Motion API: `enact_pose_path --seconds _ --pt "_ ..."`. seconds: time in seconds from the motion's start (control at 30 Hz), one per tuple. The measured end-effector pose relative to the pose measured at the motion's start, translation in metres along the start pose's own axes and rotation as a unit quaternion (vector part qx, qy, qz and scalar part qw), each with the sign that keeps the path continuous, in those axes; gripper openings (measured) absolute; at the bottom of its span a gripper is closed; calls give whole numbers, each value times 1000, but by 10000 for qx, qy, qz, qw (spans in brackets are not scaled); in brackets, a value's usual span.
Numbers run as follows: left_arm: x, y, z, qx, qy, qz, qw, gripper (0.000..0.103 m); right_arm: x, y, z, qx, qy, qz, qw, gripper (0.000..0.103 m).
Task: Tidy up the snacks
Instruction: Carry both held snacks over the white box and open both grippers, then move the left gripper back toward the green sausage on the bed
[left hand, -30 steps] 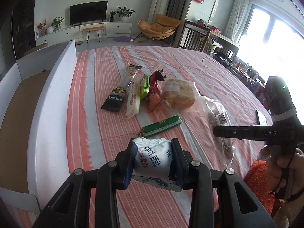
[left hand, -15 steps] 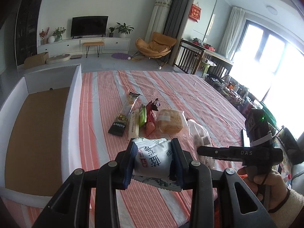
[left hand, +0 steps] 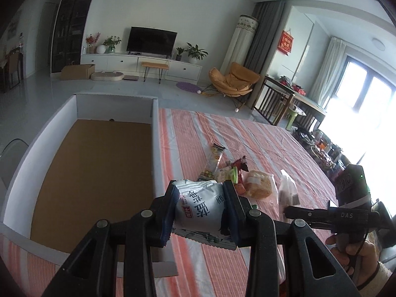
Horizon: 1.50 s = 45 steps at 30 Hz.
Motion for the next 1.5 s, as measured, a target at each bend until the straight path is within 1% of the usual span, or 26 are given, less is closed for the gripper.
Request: enact_pose_path --seconds 0.23,0.43,0.47,0.5,0.53,0.57,0.6,0.67,0.73,0.8,0.83,0.9,0.97,1.0,1.07,1.1,1.13,1.17,1.2,1.27,1.3,1.33,1.37,1.4,1.43,1.5 --pt "71 14 -13 -229 824 -227 9961 36 85 27 42 139 314 -542 9979 55" --pt "136 4 -10 -94 1778 -411 9832 37 152 32 112 407 423 -1059 9926 56" --pt "144 1 -10 -44 1950 -433 9798 39 158 31 125 452 332 -1175 9915 60" --pt "154 -2 -9 30 2118 -460 9762 43 162 29 136 503 194 -1268 9905 61" --pt "161 -6 -8 100 2251 -506 9730 61 163 29 143 562 95 -1319 9896 70" --pt "166 -8 -9 101 2333 -564 9707 71 163 31 146 581 69 -1340 9893 79" --pt "168 -9 -12 38 2372 -615 9695 86 164 30 142 525 50 -1400 9887 79" --pt "168 -12 -15 -131 2339 -645 9700 95 158 32 128 271 -175 -1699 9849 79" --pt "163 -14 -14 -220 2261 -633 9718 100 152 34 104 -136 -690 -2083 9755 79" --pt "155 -13 -9 -219 2116 -634 9750 100 136 39 73 -603 -1446 -2553 9541 79" --pt "148 -12 -5 -196 1989 -622 9779 100 127 42 56 -813 -1881 -2813 9375 79" --pt "128 -9 2 -186 1708 -535 9837 100 107 49 17 -1112 -2841 -3257 8949 78" --pt "102 -2 11 -194 1411 -353 9892 100 89 57 -32 -1345 -3704 -3598 8457 78" --pt "86 1 14 -201 1256 -238 9916 100 80 61 -60 -1403 -4182 -3732 8162 78" --pt "53 6 21 -192 932 2 9955 100 64 64 -113 -1187 -5126 -3978 7516 78" --pt "36 9 22 -186 773 110 9968 100 57 65 -140 -942 -5483 -4012 7277 78" --pt "18 13 25 -178 601 208 9978 100 46 62 -164 -577 -5674 -3931 7213 78" --pt "1 15 27 -174 435 295 9985 100 41 57 -188 -233 -5619 -3739 7376 78" --pt "-15 17 29 -165 268 376 9988 100 38 51 -209 7 -5351 -3470 7702 78" --pt "-47 19 33 -107 -81 528 9985 100 42 35 -244 455 -4302 -2757 8584 78" --pt "-64 20 35 -75 -244 593 9979 100 44 31 -256 634 -3703 -2389 8954 80" --pt "-81 20 38 -22 -414 657 9970 101 47 25 -266 763 -3103 -2035 9254 84" --pt "-96 18 41 36 -566 714 9958 103 46 23 -273 772 -2687 -1797 9431 85" --pt "-109 17 45 94 -696 761 9946 103 42 18 -278 675 -2497 -1700 9509 85" --pt "-124 11 50 173 -790 800 9935 103 33 20 -277 523 -2492 -1692 9521 85" --pt "-146 -1 62 359 -938 858 9912 103 3 21 -263 81 -2871 -1766 9414 86"
Point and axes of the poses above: each gripper's, at about its wrist camera, not at the fingertips, and z roughly the way its jaws point, x to its left, y to its top, the point moved 8 cm from there along z, roughly the way its jaws point, and after that the axes turned 4 degrees about -y, right-handed, at the moved point
